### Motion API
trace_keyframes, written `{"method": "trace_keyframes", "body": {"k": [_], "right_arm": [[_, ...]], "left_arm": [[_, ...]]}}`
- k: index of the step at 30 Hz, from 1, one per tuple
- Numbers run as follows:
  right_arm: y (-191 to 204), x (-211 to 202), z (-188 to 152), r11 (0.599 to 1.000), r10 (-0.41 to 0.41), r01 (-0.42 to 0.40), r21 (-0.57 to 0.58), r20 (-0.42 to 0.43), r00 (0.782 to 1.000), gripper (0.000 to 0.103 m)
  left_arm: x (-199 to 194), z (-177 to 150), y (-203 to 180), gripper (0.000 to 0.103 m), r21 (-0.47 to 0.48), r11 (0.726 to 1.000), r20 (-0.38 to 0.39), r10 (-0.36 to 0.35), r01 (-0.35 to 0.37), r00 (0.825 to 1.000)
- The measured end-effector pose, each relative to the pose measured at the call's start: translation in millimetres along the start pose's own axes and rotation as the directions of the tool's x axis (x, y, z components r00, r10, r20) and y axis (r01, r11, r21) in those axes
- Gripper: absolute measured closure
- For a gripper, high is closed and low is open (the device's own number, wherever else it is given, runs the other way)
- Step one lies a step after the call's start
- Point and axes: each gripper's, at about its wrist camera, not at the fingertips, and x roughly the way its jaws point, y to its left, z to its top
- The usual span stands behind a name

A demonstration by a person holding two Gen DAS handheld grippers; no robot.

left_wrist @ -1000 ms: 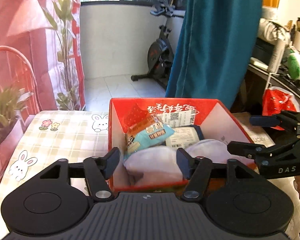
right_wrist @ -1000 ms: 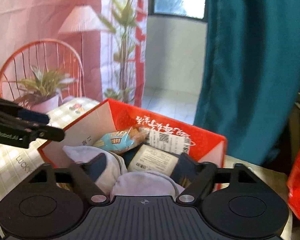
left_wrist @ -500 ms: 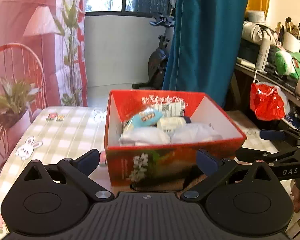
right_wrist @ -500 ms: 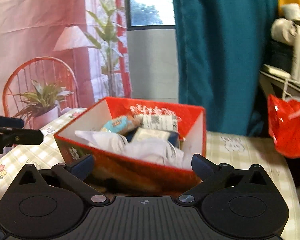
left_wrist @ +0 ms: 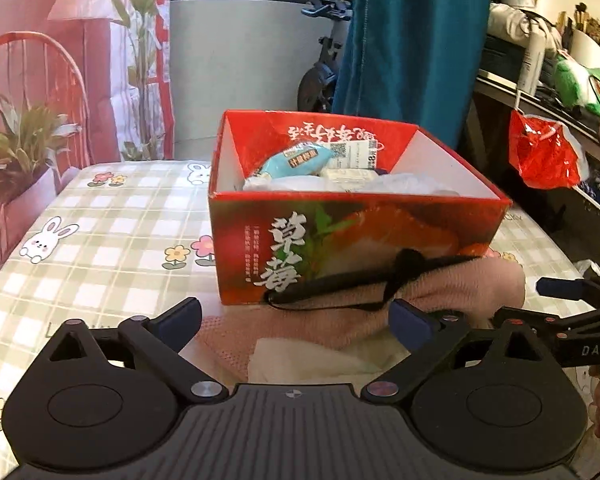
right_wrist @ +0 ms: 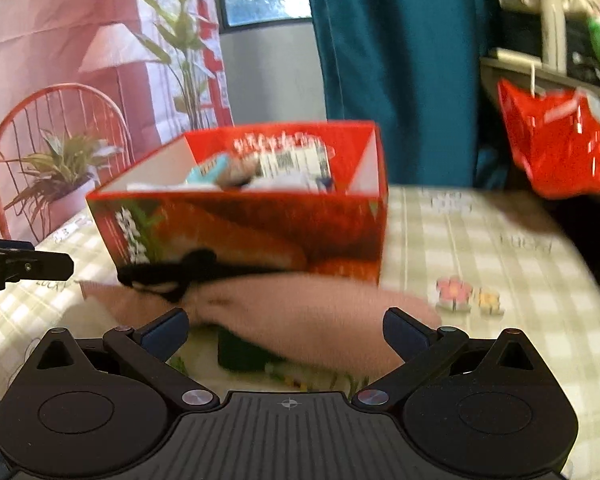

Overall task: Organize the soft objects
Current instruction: 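Withdraw both tools and lower them to the crumpled white plastic bag, then grasp the white plastic bag with the right tool while the left tool grasps it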

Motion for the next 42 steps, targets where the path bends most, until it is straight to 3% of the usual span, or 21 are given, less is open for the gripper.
{"method": "trace_keyframes", "body": {"k": [10, 14, 25, 42], "right_arm": [[-11, 23, -26, 0.999, 0.004, -0.001, 0.046, -0.078, 0.997, 0.025], [-8, 28, -36, 0.999, 0.022, -0.017, 0.040, -0.128, 0.992, 0.033], [4, 20, -44, 0.999, 0.034, -0.034, 0.004, -0.167, 0.985, 0.034], [-9, 0, -48, 0.998, 0.049, -0.037, 0.058, -0.224, 0.973, 0.034]], "left_arm": [[38, -21, 16, 0.051, -0.068, 0.998, -0.155, -0.019, 0.008, 0.988], [41, -33, 18, 0.052, -0.080, 0.997, -0.185, -0.034, 0.020, 0.982], [36, -47, 12, 0.052, -0.074, 0.997, -0.201, -0.049, 0.034, 0.978], [31, -60, 8, 0.049, -0.093, 0.996, -0.210, -0.005, -0.015, 0.978]]}}
